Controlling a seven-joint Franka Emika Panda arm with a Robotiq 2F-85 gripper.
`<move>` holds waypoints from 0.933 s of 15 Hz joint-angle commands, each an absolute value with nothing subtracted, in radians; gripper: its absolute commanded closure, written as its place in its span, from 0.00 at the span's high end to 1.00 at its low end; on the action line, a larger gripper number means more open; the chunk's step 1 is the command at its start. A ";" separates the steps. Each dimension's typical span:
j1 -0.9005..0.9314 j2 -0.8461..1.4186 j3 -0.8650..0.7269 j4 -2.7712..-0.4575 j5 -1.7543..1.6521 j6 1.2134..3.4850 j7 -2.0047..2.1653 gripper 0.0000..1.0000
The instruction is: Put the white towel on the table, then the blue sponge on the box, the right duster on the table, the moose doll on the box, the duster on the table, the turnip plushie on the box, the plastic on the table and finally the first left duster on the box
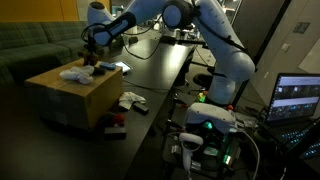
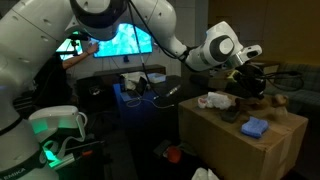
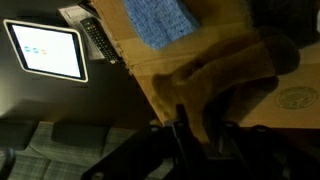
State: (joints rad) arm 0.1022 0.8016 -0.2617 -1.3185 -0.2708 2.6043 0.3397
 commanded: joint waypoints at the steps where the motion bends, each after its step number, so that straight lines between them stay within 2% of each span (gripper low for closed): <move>1: 0.121 0.840 -0.304 -1.240 -0.281 2.559 0.385 0.56; 7: 0.087 0.678 -0.226 -1.440 -0.247 2.531 0.283 1.00; 14: -0.009 0.438 -0.070 -1.807 -0.146 2.551 0.032 1.00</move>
State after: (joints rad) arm 0.0341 0.5769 -0.1282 -1.6129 -0.1909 2.5352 0.1348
